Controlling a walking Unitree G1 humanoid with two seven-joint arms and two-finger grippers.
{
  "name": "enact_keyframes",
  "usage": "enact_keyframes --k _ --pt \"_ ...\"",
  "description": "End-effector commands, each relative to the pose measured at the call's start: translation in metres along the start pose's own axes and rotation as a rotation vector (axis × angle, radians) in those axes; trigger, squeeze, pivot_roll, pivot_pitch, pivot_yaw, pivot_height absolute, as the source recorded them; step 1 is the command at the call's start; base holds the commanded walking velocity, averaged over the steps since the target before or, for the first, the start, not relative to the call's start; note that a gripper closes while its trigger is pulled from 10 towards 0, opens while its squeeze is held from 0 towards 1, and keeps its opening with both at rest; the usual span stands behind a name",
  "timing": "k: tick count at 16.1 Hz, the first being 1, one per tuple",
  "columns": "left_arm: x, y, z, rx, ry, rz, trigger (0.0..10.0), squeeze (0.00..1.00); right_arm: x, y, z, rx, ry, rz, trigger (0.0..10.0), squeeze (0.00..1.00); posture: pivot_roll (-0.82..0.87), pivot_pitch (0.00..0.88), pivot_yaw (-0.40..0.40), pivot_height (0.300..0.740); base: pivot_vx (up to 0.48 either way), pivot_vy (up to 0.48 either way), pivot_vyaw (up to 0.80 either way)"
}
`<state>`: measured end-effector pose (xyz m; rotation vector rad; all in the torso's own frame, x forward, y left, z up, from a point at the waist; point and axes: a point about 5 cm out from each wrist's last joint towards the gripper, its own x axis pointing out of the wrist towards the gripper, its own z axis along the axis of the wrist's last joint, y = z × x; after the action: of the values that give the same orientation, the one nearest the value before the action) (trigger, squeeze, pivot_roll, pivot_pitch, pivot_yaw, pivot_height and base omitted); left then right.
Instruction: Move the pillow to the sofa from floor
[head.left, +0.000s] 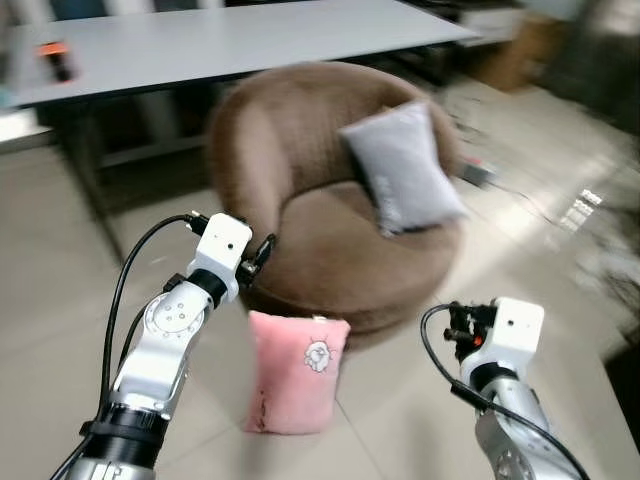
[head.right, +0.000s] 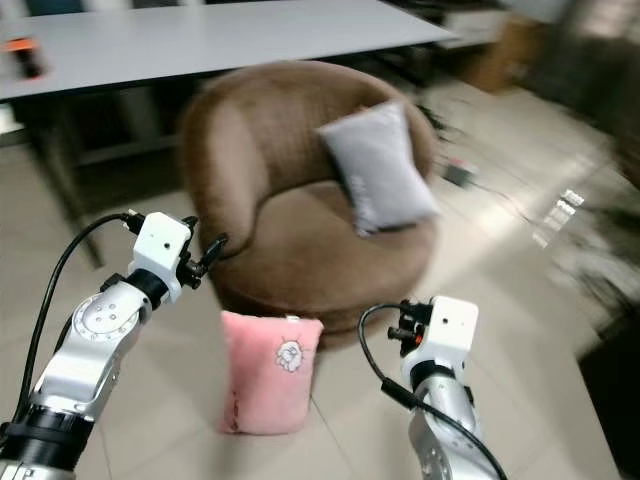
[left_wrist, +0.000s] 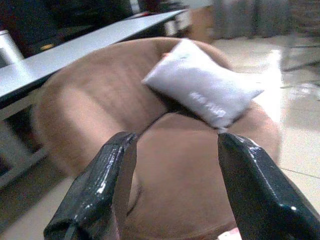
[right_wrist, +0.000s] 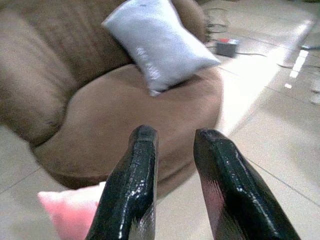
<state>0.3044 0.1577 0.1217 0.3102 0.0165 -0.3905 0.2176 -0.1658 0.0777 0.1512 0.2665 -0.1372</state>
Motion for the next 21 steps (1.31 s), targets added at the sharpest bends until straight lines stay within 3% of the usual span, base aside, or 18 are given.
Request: enact_keyframes --k 1,21 --pt "0.0040 -0.0086 0.0044 0.000 -0.019 -0.022 10.0 0.00 -0.0013 -0.0097 0.0012 -0.010 0.004 -0.037 10.0 0.00 0.03 0.014 -0.015 0.740 0.000 0.480 -0.80" --pt "0.0077 -0.0153 0.0061 0.007 -0.028 -0.059 10.0 0.00 -0.0022 -0.0098 0.0011 -0.002 0.006 -0.058 10.0 0.00 0.03 0.027 -0.005 0.740 0.000 0.480 -0.80"
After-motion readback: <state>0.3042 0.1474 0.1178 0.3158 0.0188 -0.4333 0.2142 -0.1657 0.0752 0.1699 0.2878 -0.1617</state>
